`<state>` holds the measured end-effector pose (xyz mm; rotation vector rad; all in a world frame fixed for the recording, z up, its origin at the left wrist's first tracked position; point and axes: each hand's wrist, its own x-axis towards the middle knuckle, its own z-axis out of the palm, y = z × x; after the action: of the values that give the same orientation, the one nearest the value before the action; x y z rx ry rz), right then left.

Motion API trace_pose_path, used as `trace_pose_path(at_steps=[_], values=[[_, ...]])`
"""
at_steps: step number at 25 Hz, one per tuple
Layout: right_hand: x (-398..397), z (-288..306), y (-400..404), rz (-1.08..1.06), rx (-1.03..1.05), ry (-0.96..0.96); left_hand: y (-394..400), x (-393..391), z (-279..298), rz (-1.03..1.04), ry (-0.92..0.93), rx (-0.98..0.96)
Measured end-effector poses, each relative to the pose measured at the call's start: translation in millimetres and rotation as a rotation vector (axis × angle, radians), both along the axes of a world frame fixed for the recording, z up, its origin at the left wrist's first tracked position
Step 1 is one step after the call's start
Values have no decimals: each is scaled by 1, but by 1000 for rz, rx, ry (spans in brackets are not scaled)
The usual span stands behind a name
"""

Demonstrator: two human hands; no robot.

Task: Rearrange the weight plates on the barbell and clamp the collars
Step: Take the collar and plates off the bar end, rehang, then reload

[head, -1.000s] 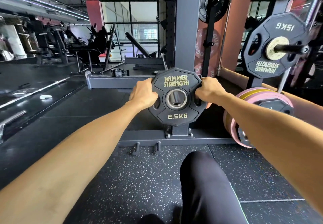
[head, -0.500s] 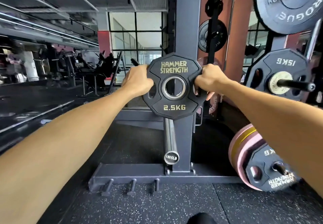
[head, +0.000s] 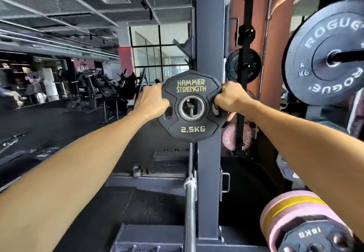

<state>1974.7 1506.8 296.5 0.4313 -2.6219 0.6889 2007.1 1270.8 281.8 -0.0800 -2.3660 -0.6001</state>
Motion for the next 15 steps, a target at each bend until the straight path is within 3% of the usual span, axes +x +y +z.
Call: trace_pose_path(at_steps=[7, 11, 15], values=[[36, 198, 7, -24, -65, 53, 9, 33, 199, 2, 29, -13], [65, 254, 16, -60, -65, 78, 16, 61, 263, -19, 40, -35], [82, 278, 36, -66, -96, 60, 35, 76, 288, -46, 76, -51]])
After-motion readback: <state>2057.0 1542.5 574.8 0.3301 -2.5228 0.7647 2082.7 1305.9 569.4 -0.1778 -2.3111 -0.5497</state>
